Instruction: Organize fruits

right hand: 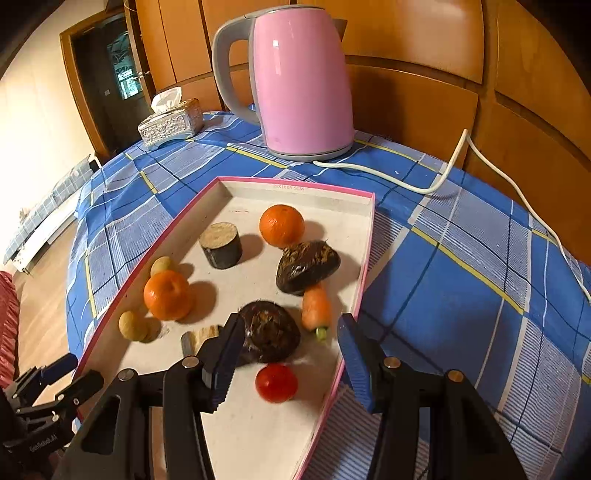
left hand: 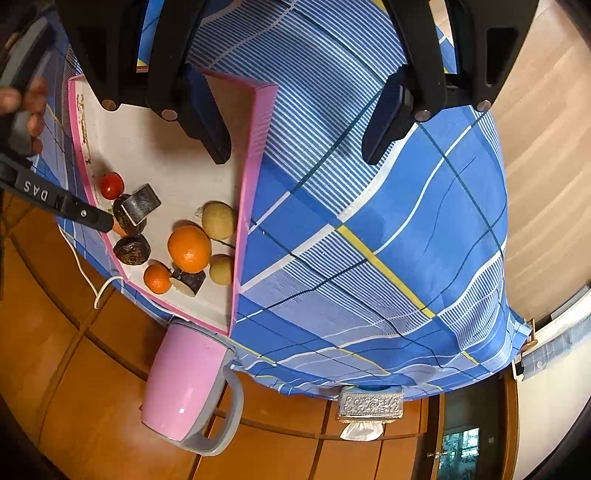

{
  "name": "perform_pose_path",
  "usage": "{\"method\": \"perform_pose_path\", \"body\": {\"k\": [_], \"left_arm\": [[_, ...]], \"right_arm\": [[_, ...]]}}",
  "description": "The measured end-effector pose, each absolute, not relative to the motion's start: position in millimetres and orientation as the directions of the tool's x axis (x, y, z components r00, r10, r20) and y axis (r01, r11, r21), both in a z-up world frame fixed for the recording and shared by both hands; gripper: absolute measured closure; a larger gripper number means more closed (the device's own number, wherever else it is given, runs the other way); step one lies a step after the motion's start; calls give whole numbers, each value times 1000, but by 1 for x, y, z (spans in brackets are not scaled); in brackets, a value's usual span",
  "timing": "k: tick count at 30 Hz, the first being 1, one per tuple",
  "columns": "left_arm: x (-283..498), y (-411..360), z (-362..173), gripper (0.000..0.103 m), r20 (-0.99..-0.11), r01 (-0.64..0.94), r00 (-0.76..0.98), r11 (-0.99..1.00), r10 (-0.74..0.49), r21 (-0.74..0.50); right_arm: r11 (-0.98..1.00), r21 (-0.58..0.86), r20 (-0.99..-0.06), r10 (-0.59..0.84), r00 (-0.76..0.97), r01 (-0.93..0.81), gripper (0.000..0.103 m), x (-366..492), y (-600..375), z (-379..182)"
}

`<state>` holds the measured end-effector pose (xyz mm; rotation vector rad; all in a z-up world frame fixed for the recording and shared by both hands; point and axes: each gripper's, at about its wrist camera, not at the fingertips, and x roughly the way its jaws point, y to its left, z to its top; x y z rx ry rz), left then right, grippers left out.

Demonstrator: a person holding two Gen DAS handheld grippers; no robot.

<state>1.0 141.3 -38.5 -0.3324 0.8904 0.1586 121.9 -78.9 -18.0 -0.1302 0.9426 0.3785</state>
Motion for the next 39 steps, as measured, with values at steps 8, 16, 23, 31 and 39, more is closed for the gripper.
{"method": "perform_pose_path", "body": {"k": [8, 16, 23, 31, 39], "left_arm": [[-3, 136, -31, 28, -770, -256, 638, 943, 1, -212], [-9, 125, -16, 21, -736, -228, 677, 955, 16, -189], [-14, 110, -4, 11, -707, -191, 707, 969, 25, -157], [-20, 95, 10, 0, -676, -163, 736, 978, 31, -132], [-22, 92, 14, 0, -670, -175, 740, 978, 52, -117]], "right_arm": [[938, 57, -789, 252, 560, -342, 50, 97, -86, -11], [956, 21, -758, 206, 619, -292, 49, 62, -92, -3], [984, -5, -720, 120, 684, -178, 45, 31, -112, 3], [992, -49, -696, 50, 716, -117, 44, 16, -123, 4], [993, -51, -691, 45, 722, -111, 44, 11, -126, 4]]}}
